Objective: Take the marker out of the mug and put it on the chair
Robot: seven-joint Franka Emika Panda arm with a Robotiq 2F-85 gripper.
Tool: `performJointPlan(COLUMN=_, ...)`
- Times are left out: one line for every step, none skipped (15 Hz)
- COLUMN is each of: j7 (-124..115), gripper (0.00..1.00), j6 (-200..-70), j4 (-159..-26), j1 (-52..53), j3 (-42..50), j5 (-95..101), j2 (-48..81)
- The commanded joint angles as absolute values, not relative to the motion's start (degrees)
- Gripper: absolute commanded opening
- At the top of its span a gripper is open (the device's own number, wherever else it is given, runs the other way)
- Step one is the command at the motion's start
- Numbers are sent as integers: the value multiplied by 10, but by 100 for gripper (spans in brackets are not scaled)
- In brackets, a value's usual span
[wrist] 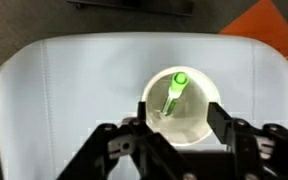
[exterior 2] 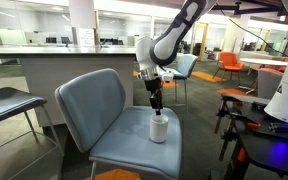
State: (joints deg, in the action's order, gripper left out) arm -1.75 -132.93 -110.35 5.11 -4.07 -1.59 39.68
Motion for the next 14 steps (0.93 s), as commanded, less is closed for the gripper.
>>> performJointPlan(j7=-32, gripper=56, j6=-1333, j4=-1075, j1=52, j3=-42, j5=-31, j2=424)
performJointPlan(j7=-33, gripper=60, j6=-1332, j4=-1068, j1=52, j3=-42, j5=-32, j2=430)
performJointPlan(j7=-32, gripper=58, j6=-1330, j4=-1061, j1=52, j3=-43, j5=-34, j2=438)
performJointPlan(j7=-33, gripper=59, j6=-1328, j4=-1053, j1=52, j3=-43, j5=-37, j2=445)
performJointPlan(j7=-33, gripper=57, j6=-1325, j4=-1047, j1=51, j3=-43, j5=-40, j2=452)
performJointPlan(j7=-33, gripper=58, j6=-1324, j4=-1042, j1=51, j3=-44, j5=-42, j2=457)
performJointPlan(j7=-33, gripper=57, j6=-1323, j4=-1037, j1=51, j3=-44, j5=-45, j2=462)
performJointPlan(j7=-34, gripper=58, j6=-1322, j4=-1033, j1=52, j3=-44, j5=-47, j2=467)
performJointPlan(j7=-35, gripper=58, j6=-1321, j4=-1030, j1=52, j3=-44, j5=-49, j2=471)
performJointPlan(j7=-35, gripper=58, j6=-1320, j4=-1028, j1=52, j3=-44, j5=-50, j2=475)
performJointPlan(j7=-36, gripper=56, j6=-1319, j4=-1027, j1=52, j3=-44, j5=-51, j2=478)
performJointPlan(j7=-36, gripper=56, j6=-1318, j4=-1028, j1=52, j3=-45, j5=-52, j2=478)
performJointPlan(j7=-37, gripper=54, j6=-1319, j4=-1031, j1=52, j3=-44, j5=-52, j2=478)
performJointPlan(j7=-37, gripper=53, j6=-1321, j4=-1035, j1=51, j3=-45, j5=-53, j2=476)
